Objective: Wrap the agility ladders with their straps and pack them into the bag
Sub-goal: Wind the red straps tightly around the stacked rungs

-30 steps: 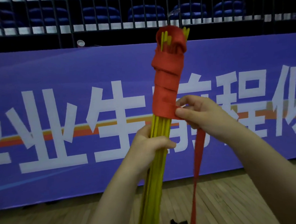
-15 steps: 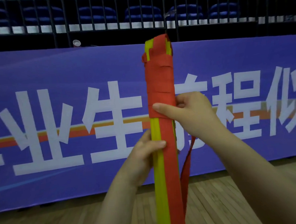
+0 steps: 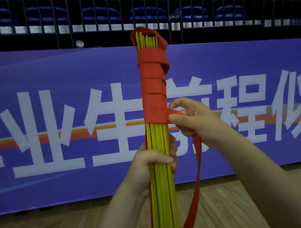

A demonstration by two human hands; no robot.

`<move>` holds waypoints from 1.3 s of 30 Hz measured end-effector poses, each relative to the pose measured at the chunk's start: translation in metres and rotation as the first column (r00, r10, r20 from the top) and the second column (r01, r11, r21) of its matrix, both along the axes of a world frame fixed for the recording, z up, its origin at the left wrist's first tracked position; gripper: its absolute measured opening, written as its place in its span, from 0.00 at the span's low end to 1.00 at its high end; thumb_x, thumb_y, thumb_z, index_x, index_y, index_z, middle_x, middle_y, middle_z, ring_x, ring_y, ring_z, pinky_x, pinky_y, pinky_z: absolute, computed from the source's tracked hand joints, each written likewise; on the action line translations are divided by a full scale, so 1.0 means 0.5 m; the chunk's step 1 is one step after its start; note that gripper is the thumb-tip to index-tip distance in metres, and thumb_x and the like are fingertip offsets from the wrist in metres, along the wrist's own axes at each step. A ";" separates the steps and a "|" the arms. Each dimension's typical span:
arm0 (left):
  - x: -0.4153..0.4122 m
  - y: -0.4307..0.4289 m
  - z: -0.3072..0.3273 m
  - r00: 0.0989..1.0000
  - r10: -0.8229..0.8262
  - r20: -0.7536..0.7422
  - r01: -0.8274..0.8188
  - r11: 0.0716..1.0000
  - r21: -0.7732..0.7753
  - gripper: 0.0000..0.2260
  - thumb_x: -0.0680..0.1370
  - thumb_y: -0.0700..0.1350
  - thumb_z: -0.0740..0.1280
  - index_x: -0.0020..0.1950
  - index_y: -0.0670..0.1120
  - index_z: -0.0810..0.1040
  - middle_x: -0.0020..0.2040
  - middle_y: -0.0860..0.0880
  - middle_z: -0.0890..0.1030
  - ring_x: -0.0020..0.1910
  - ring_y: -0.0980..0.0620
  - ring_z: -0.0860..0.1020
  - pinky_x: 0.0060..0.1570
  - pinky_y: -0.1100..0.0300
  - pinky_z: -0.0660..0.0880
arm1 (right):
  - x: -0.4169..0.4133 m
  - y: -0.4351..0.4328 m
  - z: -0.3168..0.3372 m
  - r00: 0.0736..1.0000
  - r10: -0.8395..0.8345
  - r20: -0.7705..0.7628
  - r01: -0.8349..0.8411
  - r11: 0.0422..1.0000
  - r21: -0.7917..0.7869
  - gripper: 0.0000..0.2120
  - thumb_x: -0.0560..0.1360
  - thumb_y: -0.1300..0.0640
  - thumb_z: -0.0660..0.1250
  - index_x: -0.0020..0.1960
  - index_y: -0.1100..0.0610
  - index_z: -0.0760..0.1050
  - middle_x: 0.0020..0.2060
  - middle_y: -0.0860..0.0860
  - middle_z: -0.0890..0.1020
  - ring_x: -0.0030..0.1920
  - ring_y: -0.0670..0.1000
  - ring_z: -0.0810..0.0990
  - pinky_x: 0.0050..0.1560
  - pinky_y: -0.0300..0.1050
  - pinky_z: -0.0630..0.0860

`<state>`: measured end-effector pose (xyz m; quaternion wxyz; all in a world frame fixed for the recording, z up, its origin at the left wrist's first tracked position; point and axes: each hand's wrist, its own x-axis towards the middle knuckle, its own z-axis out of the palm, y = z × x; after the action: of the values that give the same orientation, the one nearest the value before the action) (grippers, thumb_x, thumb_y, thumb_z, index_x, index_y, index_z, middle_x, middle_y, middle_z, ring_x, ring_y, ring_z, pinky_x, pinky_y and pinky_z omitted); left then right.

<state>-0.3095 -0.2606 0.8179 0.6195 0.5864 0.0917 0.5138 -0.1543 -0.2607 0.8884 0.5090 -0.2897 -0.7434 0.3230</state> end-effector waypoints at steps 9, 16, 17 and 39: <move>-0.004 0.008 -0.010 0.867 -0.495 0.054 0.494 0.869 0.026 0.21 0.63 0.40 0.70 0.54 0.38 0.74 0.39 0.46 0.75 0.32 0.51 0.75 0.37 0.58 0.73 | -0.024 -0.005 0.000 0.980 0.152 0.127 -0.145 0.987 -0.062 0.14 0.66 0.49 0.72 0.51 0.48 0.80 0.27 0.52 0.68 0.25 0.45 0.64 0.27 0.40 0.58; -0.045 0.039 0.005 0.854 -0.512 -0.094 0.517 0.855 0.035 0.22 0.71 0.38 0.64 0.64 0.36 0.72 0.56 0.40 0.80 0.54 0.45 0.79 0.56 0.52 0.73 | -0.028 -0.003 -0.012 0.983 0.172 0.070 -0.168 0.984 -0.062 0.30 0.56 0.42 0.79 0.44 0.66 0.79 0.38 0.62 0.76 0.41 0.58 0.73 0.45 0.50 0.64; -0.053 0.043 0.007 0.873 -0.481 -0.084 0.486 0.872 0.062 0.22 0.72 0.36 0.63 0.66 0.34 0.70 0.60 0.37 0.78 0.58 0.42 0.78 0.59 0.50 0.73 | -0.035 -0.012 -0.007 0.995 0.072 0.066 -0.071 0.997 -0.016 0.22 0.61 0.46 0.78 0.41 0.64 0.80 0.35 0.59 0.80 0.36 0.57 0.77 0.44 0.47 0.73; 0.003 -0.019 -0.024 0.857 -0.515 0.007 0.515 0.857 0.015 0.28 0.60 0.43 0.72 0.57 0.35 0.69 0.39 0.43 0.77 0.34 0.47 0.78 0.39 0.56 0.74 | -0.030 -0.032 -0.020 0.958 0.272 0.095 -0.274 0.962 0.008 0.20 0.54 0.36 0.76 0.34 0.50 0.82 0.22 0.45 0.79 0.19 0.43 0.73 0.20 0.32 0.68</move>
<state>-0.3079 -0.2702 0.8061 0.7311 0.5906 -0.0750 0.3332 -0.1694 -0.2769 0.8782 0.4276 -0.1938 -0.8024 0.3685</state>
